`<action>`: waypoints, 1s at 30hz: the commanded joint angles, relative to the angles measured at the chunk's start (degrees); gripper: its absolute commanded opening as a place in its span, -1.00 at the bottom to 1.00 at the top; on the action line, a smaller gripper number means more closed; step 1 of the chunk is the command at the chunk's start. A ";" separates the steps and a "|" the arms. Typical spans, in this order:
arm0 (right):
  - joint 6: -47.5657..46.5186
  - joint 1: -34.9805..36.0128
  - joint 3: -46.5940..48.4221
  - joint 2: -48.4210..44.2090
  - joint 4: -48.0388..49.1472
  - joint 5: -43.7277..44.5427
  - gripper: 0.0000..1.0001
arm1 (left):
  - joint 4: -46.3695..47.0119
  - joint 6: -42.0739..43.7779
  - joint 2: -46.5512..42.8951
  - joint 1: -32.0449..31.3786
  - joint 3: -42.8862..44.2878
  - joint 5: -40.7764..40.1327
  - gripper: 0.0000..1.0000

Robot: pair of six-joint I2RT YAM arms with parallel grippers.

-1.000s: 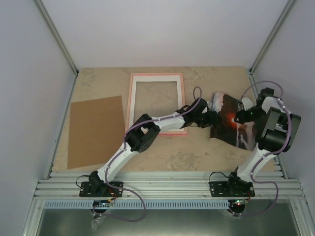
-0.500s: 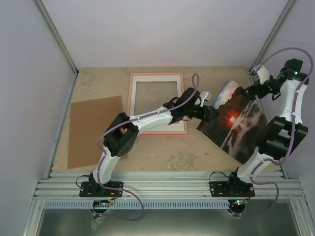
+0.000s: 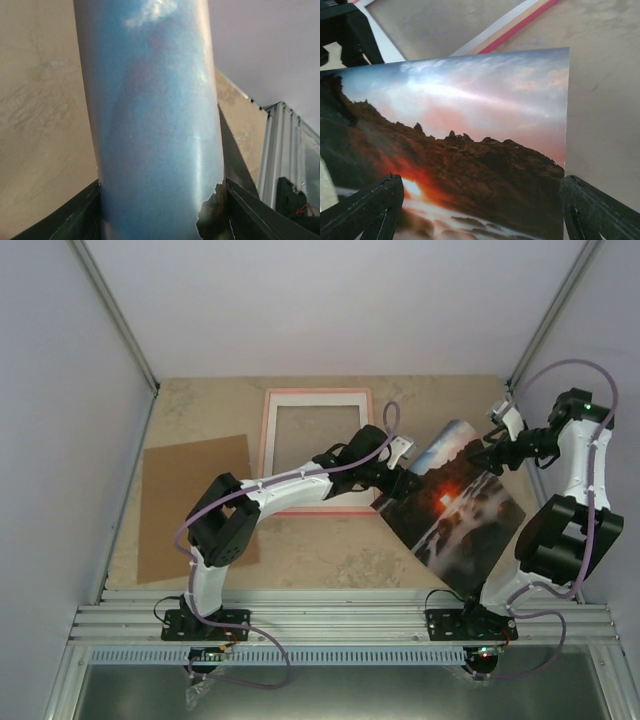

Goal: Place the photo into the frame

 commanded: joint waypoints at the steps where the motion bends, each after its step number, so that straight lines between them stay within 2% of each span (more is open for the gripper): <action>1: 0.21 0.00 -3.46 2.33 -1.19 -4.08 0.70 | 0.90 3.97 -3.40 0.39 -2.97 -1.26 0.17; 7: 0.26 0.35 -4.35 5.14 -1.18 -6.27 0.68 | 2.68 6.46 -5.40 0.66 -4.61 -0.37 0.19; 11: -1.39 0.66 -4.98 4.73 -1.20 -8.32 0.59 | 2.40 8.35 -5.91 0.66 -4.48 0.89 0.20; 13: -2.36 1.31 -5.30 4.06 -1.20 -8.47 0.35 | 2.48 9.30 -6.38 0.66 -4.65 1.49 0.20; 14: -2.88 1.54 -5.39 3.69 -1.19 -8.35 0.31 | 2.40 9.74 -6.53 0.67 -4.81 1.70 0.20; 15: -3.21 1.65 -5.30 3.43 -1.14 -8.07 0.34 | 2.12 10.22 -6.70 0.66 -4.91 1.74 0.20; 18: -2.67 1.32 -2.55 3.55 -1.11 -6.16 0.63 | 0.61 11.46 -6.84 0.75 -4.86 1.74 0.18; 25: -3.26 0.26 2.19 4.61 -1.00 -5.02 0.94 | 0.47 12.86 -8.45 1.12 -7.48 2.36 0.14; 28: -4.74 0.98 0.25 5.14 -1.20 -6.53 0.93 | 0.48 13.44 -8.64 1.11 -7.82 2.97 0.14; 30: -5.59 2.45 -1.87 4.58 -1.20 -6.91 0.81 | 0.31 13.60 -8.61 1.10 -7.53 2.98 0.14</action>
